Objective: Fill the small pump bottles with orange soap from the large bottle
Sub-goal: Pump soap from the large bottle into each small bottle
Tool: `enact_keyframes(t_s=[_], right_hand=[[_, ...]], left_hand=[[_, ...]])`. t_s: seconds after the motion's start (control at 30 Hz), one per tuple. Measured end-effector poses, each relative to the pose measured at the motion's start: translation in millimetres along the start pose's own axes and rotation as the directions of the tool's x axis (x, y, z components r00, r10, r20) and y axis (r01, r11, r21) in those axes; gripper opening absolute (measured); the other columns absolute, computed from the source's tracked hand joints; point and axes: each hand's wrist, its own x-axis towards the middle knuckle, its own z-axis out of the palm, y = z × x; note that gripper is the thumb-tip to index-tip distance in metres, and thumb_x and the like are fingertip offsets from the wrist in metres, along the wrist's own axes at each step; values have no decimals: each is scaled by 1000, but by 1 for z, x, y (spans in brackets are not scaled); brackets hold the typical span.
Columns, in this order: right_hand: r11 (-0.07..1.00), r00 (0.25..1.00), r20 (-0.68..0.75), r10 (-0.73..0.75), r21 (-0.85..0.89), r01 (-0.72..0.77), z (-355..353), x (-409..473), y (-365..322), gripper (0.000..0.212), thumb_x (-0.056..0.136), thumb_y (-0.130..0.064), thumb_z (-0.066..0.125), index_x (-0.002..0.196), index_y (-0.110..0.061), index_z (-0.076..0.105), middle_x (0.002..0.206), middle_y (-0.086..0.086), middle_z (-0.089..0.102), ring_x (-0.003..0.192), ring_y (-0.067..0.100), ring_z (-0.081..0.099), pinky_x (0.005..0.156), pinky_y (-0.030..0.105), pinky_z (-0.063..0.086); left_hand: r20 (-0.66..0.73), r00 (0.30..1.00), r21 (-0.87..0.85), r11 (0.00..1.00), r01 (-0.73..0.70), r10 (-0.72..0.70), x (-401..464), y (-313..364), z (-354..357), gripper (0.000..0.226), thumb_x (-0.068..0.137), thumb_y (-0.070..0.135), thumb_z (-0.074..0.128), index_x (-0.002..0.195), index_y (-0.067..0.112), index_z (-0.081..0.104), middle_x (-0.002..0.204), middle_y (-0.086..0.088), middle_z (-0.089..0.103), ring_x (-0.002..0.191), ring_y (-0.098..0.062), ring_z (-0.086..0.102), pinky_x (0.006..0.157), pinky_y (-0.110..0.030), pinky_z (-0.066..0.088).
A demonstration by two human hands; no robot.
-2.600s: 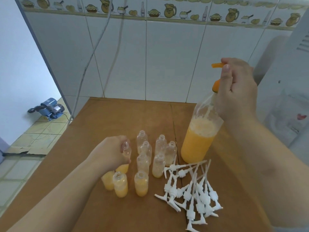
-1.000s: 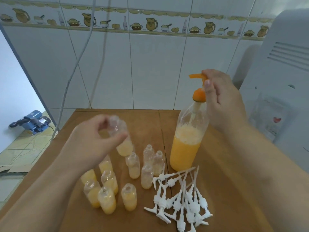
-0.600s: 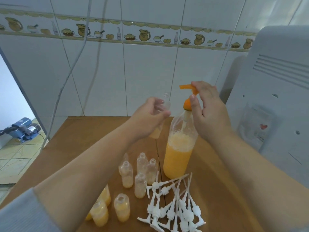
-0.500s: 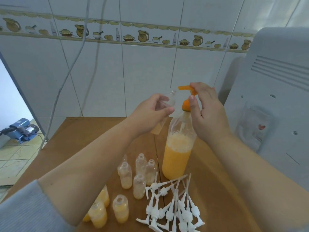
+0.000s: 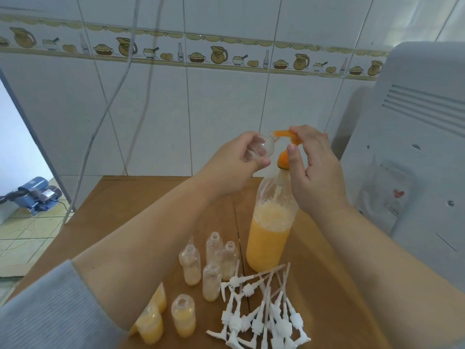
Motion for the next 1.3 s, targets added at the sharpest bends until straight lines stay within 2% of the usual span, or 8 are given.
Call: enact_keyframes(t_s=[0.27,0.37,0.47,0.63,0.77,0.93,1.13,1.3], right_hand=[[998,993,-122,9,62,-1,13,-5,8,40,99,-28,33,122,-7,58,123,6,60,122,16,48,118,31,14],[998,993,-114,11,65,-4,16,-9,9,39,99,-26,34,121,-7,59,121,6,61,119,13,49,119,31,14],[998,996,-92,-15,62,21,11,-4,5,42,99,-29,32,120,-5,60,120,7,61,119,14,49,119,29,12],[996,985,-171,10,87,5,10,4,-3,41,99,-28,33,117,-5,62,117,7,63,118,16,51,118,33,15],[994,981,-188,43,102,-24,22,-5,2,37,98,-24,34,116,-6,62,116,6,63,118,16,52,118,33,16],[997,990,-139,6,74,4,16,-5,3,42,98,-27,32,118,-5,62,118,8,62,118,11,48,118,31,13],[995,978,-208,26,98,-5,14,2,2,40,98,-25,34,116,-4,62,117,9,63,119,16,50,117,33,17],[987,974,-216,72,154,-39,25,-8,3,37,97,-23,35,114,-6,64,115,0,62,116,8,50,117,31,17]], left_hand=[[162,985,-92,993,70,-55,3,-7,-4,32,92,19,60,123,15,55,108,-3,64,99,-18,60,96,-39,49],[186,979,-116,988,104,-81,0,-9,-3,34,89,24,62,122,16,55,113,-7,64,106,-23,60,99,-45,46],[171,982,-122,988,96,-75,-1,-5,-5,41,85,32,62,121,15,56,110,-7,63,101,-22,60,97,-43,48],[182,982,-145,986,77,-50,3,0,-9,31,93,21,58,123,12,56,104,-9,63,84,-14,58,87,-37,50],[219,972,-163,980,117,-80,-2,-4,-8,27,94,19,57,119,11,57,113,-18,64,89,-17,59,91,-41,49],[236,965,-168,974,153,-111,-2,-1,-9,24,93,22,58,117,17,59,114,-14,65,94,-21,61,96,-45,49],[238,967,-171,976,131,-88,2,4,-7,27,94,24,56,120,16,58,111,-9,67,100,-25,63,89,-35,51],[255,959,-199,964,176,-122,-2,-5,-5,27,93,24,58,118,12,59,111,-14,67,99,-29,64,94,-46,50]])
